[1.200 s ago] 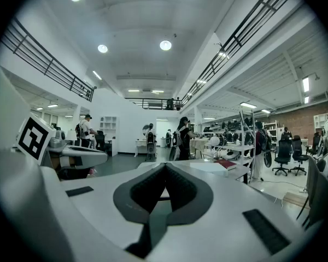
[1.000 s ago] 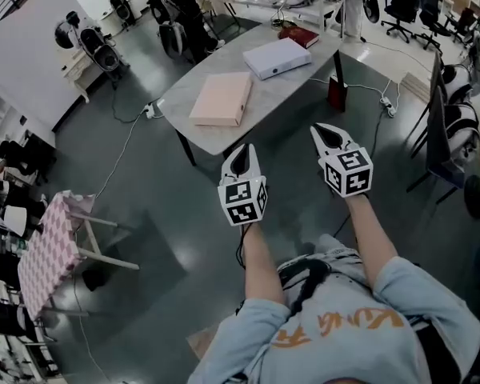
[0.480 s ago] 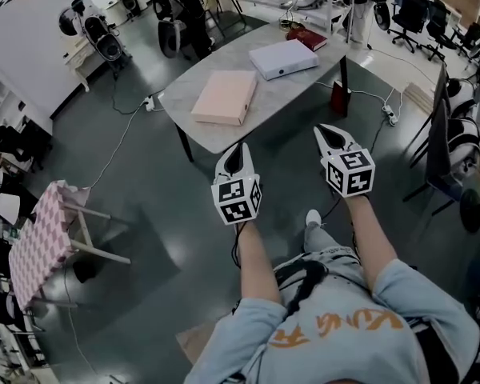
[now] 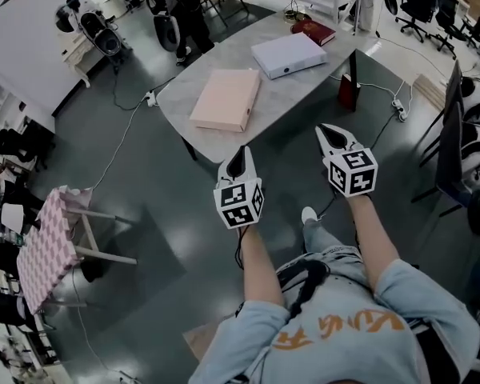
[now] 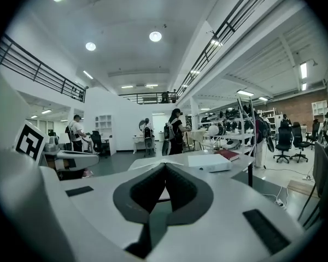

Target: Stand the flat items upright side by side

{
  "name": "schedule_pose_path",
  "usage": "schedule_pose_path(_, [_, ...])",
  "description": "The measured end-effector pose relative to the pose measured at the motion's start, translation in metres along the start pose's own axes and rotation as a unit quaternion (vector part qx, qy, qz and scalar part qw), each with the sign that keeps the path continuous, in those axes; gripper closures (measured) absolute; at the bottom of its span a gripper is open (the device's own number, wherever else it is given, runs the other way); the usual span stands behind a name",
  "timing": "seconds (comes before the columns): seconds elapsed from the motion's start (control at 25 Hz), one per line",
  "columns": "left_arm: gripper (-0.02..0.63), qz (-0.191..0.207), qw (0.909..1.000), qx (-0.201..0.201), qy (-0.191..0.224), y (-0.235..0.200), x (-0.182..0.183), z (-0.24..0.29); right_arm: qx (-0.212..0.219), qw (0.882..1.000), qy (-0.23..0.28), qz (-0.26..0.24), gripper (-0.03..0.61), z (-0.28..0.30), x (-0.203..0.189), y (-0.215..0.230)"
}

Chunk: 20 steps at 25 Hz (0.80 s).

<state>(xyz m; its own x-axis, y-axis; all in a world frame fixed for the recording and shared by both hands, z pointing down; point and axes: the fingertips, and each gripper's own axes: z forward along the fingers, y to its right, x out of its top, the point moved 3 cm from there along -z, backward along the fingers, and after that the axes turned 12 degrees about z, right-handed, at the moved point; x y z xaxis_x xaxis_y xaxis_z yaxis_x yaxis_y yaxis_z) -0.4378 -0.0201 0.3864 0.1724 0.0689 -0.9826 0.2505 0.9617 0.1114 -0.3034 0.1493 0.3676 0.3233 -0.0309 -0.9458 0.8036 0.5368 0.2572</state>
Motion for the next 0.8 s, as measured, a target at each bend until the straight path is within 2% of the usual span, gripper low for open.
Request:
schedule_pose_path(0.24, [0.601, -0.012, 0.9993, -0.004, -0.036, -0.008, -0.018, 0.051, 0.008, 0.999, -0.034, 0.027, 0.577, 0.057, -0.007, 0.028])
schedule_pose_path(0.48, [0.601, -0.011, 0.9977, 0.016, -0.065, -0.036, -0.019, 0.108, 0.029, 0.997, -0.052, 0.049, 0.577, 0.130, 0.001, 0.055])
schedule_pose_path(0.56, [0.601, -0.007, 0.9980, 0.014, -0.062, -0.042, -0.015, 0.130, 0.036, 0.996, -0.056, 0.057, 0.577, 0.155, 0.007, 0.067])
schedule_pose_path(0.68, [0.601, 0.001, 0.9993, -0.012, -0.034, -0.047, -0.003, 0.162, 0.047, 0.995, -0.060, 0.060, 0.577, 0.192, 0.016, 0.083])
schedule_pose_path(0.8, [0.601, 0.020, 0.9990, -0.015, -0.037, -0.053, 0.001, 0.192, 0.057, 0.995, -0.062, 0.060, 0.577, 0.225, 0.025, 0.097])
